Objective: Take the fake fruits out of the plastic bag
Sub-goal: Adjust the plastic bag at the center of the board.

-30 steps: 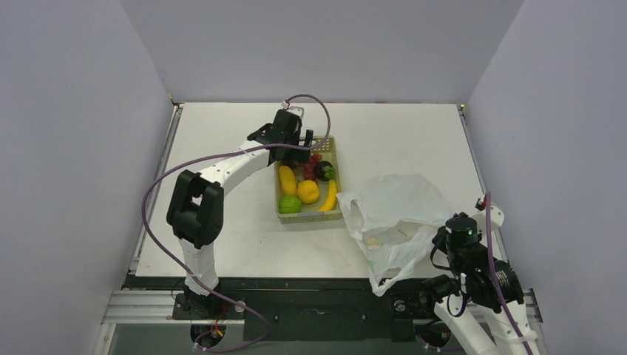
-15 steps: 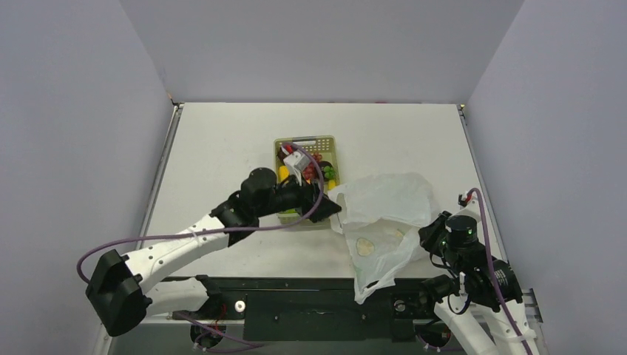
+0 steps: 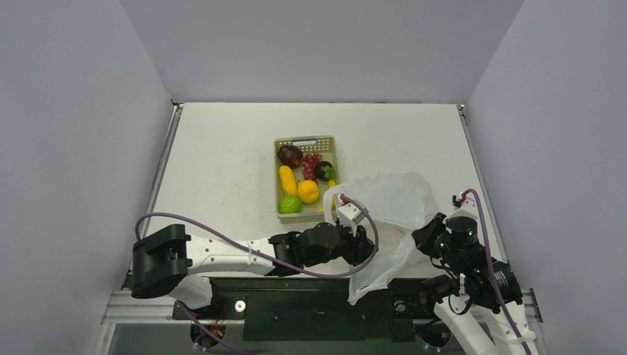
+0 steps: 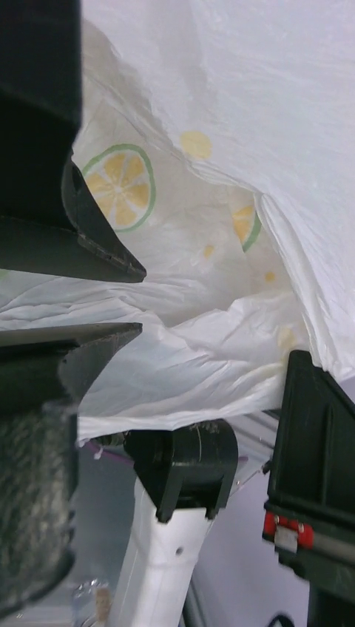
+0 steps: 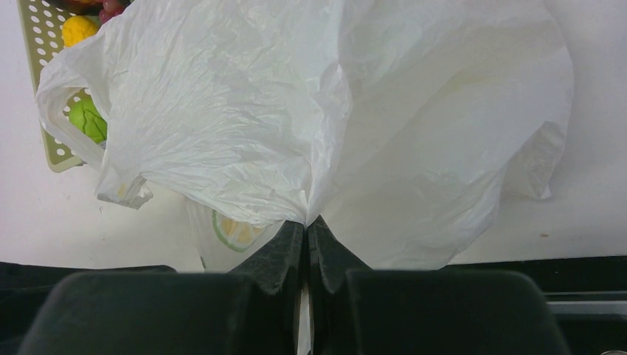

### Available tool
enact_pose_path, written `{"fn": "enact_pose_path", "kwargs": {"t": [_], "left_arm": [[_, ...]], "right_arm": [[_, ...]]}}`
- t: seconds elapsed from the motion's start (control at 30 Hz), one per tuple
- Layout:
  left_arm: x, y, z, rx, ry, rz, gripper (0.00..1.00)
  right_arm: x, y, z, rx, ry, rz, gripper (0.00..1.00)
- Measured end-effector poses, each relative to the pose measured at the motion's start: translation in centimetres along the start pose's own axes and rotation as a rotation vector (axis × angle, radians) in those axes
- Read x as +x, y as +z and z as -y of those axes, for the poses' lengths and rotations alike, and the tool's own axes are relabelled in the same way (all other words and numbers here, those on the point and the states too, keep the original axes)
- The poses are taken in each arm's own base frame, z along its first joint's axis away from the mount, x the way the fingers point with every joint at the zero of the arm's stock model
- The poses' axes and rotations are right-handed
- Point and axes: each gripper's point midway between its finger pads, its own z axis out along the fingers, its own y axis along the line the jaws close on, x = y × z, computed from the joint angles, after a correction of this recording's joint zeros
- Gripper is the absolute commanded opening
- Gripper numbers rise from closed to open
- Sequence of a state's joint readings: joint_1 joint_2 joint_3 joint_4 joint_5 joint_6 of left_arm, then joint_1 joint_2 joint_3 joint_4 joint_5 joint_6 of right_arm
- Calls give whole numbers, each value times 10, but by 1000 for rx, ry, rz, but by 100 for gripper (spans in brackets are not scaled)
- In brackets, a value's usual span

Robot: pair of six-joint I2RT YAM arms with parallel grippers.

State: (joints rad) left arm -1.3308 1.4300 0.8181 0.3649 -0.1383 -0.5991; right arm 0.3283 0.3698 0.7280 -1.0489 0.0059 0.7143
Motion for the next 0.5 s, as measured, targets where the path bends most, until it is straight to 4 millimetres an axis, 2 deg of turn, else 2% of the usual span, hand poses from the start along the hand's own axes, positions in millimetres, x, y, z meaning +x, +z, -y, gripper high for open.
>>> {"fn": "enact_pose_path", "kwargs": {"t": [0.13, 0.33, 0.5], "left_arm": [[14, 22, -5, -90, 35, 7, 12], [9, 49, -14, -178, 53, 89, 11], [14, 74, -30, -254, 69, 131, 23]], "right_arm": [[0, 0, 0, 4, 0, -2, 0], [-2, 0, -1, 4, 0, -2, 0], [-6, -3, -4, -1, 1, 4, 0]]}}
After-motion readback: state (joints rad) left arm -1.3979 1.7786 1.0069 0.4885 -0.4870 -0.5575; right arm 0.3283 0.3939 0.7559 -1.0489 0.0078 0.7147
